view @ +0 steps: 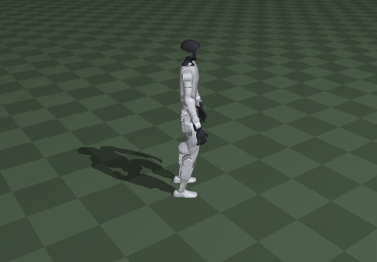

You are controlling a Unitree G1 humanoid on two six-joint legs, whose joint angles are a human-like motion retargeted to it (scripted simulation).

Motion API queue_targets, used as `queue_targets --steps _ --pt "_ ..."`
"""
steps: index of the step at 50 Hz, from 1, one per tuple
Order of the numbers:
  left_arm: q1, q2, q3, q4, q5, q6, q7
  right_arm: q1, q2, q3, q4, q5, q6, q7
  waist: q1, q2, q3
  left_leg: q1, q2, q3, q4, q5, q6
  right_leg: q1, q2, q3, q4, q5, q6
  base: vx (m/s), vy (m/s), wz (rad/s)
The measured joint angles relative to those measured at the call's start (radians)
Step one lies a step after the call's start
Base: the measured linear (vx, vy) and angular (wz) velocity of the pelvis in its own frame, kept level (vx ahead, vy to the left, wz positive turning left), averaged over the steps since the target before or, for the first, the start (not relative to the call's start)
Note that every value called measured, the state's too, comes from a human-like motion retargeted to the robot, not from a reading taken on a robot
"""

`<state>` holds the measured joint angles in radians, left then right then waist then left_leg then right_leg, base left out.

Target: Walk

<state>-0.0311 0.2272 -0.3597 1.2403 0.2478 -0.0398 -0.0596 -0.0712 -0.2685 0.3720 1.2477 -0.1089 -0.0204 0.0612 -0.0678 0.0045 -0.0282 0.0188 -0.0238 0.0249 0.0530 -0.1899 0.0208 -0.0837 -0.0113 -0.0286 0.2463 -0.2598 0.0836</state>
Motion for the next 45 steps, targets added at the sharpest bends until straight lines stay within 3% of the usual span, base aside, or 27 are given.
queue_targets --steps 33,45 --pt "-0.036 0.021 -0.001 -0.024 -0.012 -0.012 -0.022 -0.04 -0.04 0.012 0.004 -0.01 0.003 0.02 -0.001 0.01 0.009 -0.05 0.005 -0.009 0.06 -0.049 0.013 -0.009 0.011 0.005 -0.027 0.006 -0.007 0.0 0.0 0.0" --pt "-0.043 0.046 0.018 -0.013 -0.041 -0.016 0.0 -0.043 -0.059 0.001 0.007 0.008 -0.001 -0.004 -0.005 -0.007 0.029 -0.061 -0.033 -0.013 0.132 -0.122 0.058 -0.087 -0.022 0.024 0.184 -0.098 -0.004 0.04 0.06 0.01"
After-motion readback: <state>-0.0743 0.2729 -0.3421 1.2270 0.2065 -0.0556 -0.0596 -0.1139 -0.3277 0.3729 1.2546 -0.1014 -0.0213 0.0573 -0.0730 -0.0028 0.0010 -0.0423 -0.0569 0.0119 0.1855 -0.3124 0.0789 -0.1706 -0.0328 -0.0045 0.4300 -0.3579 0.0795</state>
